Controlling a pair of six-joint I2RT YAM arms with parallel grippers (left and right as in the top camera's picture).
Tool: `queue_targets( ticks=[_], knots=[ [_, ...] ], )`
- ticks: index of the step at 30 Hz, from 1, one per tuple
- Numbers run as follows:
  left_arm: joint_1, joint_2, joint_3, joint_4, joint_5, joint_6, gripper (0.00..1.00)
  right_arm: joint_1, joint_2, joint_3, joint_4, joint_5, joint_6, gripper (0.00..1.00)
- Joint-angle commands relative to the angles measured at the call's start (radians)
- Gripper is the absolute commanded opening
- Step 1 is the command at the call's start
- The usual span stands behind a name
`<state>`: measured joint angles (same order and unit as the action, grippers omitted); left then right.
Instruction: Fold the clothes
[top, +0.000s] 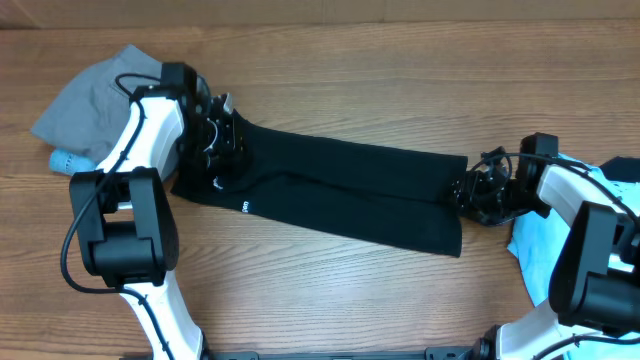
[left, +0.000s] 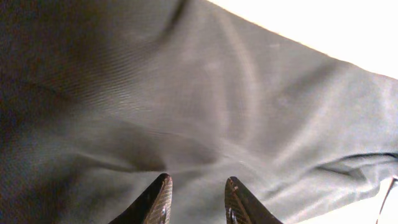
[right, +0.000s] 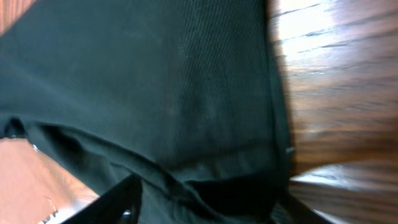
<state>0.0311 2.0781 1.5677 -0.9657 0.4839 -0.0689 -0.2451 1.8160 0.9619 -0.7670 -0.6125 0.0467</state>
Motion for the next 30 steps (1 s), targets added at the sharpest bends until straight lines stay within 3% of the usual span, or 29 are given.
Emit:
queue_targets(
  ticks=[1,4,8,10,15,20,28,30],
  knots=[
    [-0.031,-0.112,0.082,-0.023,0.021,0.040,0.33,0.036,0.043,-0.026,0.022,0.011,-0.010,0.47],
    [-0.049,-0.228,0.109,-0.039,-0.034,0.040,0.35,0.043,0.042,-0.020,0.022,0.043,-0.010,0.23],
    [-0.051,-0.345,0.113,-0.064,-0.115,0.040,0.37,0.024,0.029,0.042,-0.033,0.122,0.031,0.04],
    [-0.051,-0.392,0.113,-0.082,-0.148,0.040,0.38,0.007,0.011,0.101,-0.091,0.254,0.129,0.04],
    [-0.051,-0.454,0.113,-0.124,-0.181,0.048,0.38,-0.025,-0.028,0.251,-0.266,0.477,0.219,0.04],
    [-0.051,-0.460,0.112,-0.146,-0.180,0.051,0.37,-0.023,-0.069,0.396,-0.396,0.499,0.224,0.04],
    [-0.051,-0.460,0.112,-0.154,-0.177,0.050,0.37,0.226,-0.100,0.429,-0.388,0.449,0.338,0.04],
    [-0.051,-0.460,0.112,-0.166,-0.177,0.050,0.37,0.396,-0.089,0.414,-0.325,0.523,0.461,0.05]
  ],
)
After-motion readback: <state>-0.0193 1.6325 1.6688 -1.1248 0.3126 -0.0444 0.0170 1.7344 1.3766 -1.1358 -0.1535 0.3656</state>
